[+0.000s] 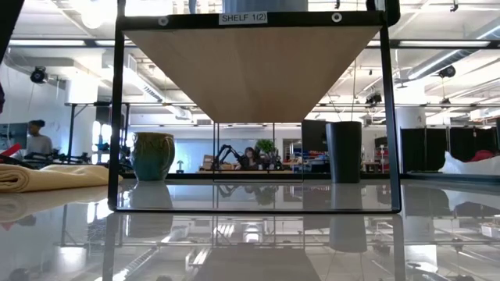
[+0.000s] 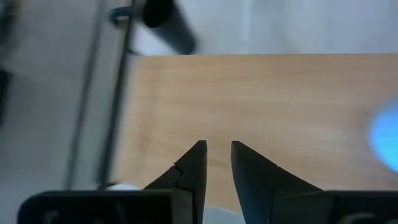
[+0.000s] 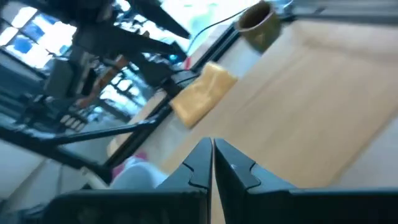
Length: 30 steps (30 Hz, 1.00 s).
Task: Stack small to large cups/mugs on shelf
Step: Put the green cup on the shelf
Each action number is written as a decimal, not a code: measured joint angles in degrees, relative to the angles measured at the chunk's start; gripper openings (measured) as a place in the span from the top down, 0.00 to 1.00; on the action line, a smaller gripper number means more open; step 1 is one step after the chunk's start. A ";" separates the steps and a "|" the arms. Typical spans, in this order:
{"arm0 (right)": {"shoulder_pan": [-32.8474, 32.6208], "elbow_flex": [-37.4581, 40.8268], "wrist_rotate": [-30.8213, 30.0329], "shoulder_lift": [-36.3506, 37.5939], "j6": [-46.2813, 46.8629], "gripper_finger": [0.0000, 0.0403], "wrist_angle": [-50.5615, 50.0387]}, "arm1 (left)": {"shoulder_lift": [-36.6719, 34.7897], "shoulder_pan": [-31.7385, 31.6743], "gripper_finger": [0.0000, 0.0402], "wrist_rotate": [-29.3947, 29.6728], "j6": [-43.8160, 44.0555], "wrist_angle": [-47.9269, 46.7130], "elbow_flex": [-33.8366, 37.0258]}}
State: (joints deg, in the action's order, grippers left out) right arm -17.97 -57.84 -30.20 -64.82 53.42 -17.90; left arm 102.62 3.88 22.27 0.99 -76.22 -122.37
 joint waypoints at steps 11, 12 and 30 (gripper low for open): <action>9.37 0.00 6.80 6.79 -2.48 0.95 -14.91 | -0.39 -15.31 0.85 2.44 3.20 -9.96 0.17; 10.10 0.00 7.13 7.11 -3.01 0.94 -15.93 | -0.39 -17.11 0.85 2.48 3.25 -10.45 0.29; 21.00 0.00 14.80 9.66 -4.74 0.60 -31.84 | -1.72 -51.76 0.68 -9.78 23.96 -13.83 16.49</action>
State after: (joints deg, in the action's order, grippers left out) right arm 3.03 -57.84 -15.40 -55.16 48.68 -49.74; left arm 100.90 -47.88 12.49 24.95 -90.05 -105.88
